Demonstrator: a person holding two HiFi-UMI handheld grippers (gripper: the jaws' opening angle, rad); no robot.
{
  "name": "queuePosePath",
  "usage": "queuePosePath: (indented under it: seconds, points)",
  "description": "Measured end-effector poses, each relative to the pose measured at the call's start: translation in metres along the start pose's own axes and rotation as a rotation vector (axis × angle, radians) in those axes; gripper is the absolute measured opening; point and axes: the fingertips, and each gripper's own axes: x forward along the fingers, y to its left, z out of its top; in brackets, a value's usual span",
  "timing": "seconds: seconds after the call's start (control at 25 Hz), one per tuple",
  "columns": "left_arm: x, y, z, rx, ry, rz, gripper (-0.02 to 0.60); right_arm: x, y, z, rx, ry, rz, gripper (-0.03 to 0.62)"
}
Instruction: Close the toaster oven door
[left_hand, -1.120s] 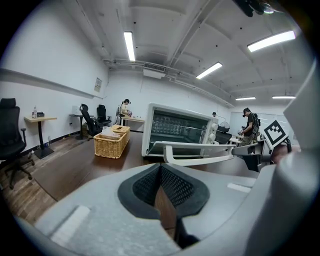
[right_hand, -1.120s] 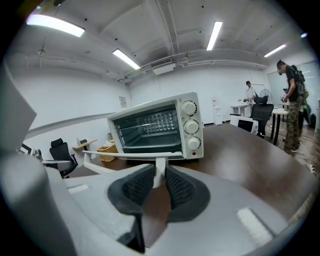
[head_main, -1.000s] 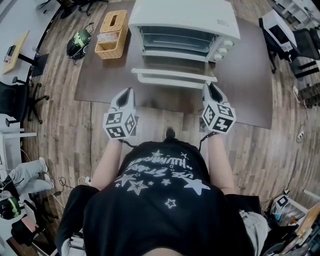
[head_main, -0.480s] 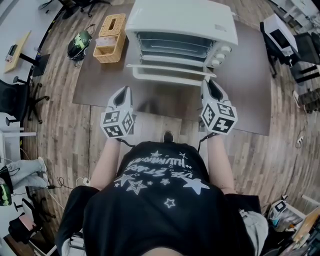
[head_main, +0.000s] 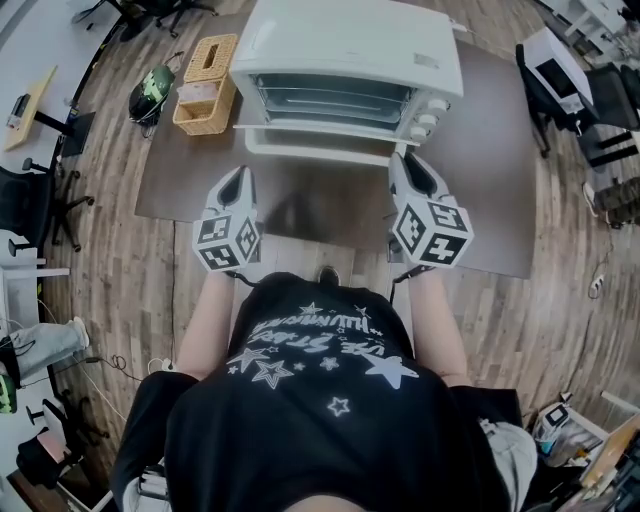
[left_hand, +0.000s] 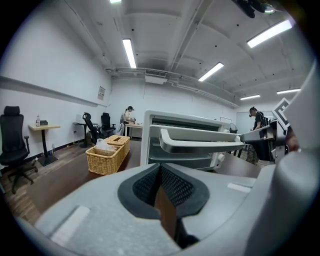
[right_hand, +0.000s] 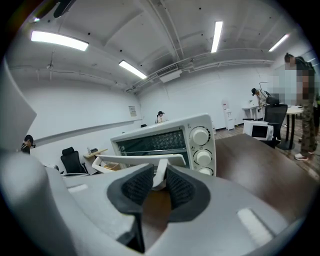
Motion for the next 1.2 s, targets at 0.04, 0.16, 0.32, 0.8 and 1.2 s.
queuePosePath:
  seconds: [0.04, 0.16, 0.32, 0.8, 1.2]
  points:
    - [0.002, -0.001, 0.003, 0.005, -0.006, -0.001, 0.011, 0.001, -0.001, 0.002, 0.001, -0.003, 0.005, 0.084]
    - [0.004, -0.002, 0.013, 0.023, -0.020, -0.007, 0.011, 0.004, -0.002, 0.009, 0.004, -0.013, 0.009, 0.084]
    - [0.005, 0.002, 0.023, 0.033, -0.033, -0.016, 0.011, 0.009, -0.002, 0.016, 0.011, -0.020, 0.001, 0.084]
    - [0.029, 0.016, 0.038, 0.023, -0.041, -0.087, 0.011, 0.023, -0.009, 0.037, 0.008, -0.040, -0.056, 0.084]
    - [0.053, 0.022, 0.048, 0.022, -0.039, -0.130, 0.011, 0.040, -0.017, 0.057, 0.013, -0.052, -0.075, 0.083]
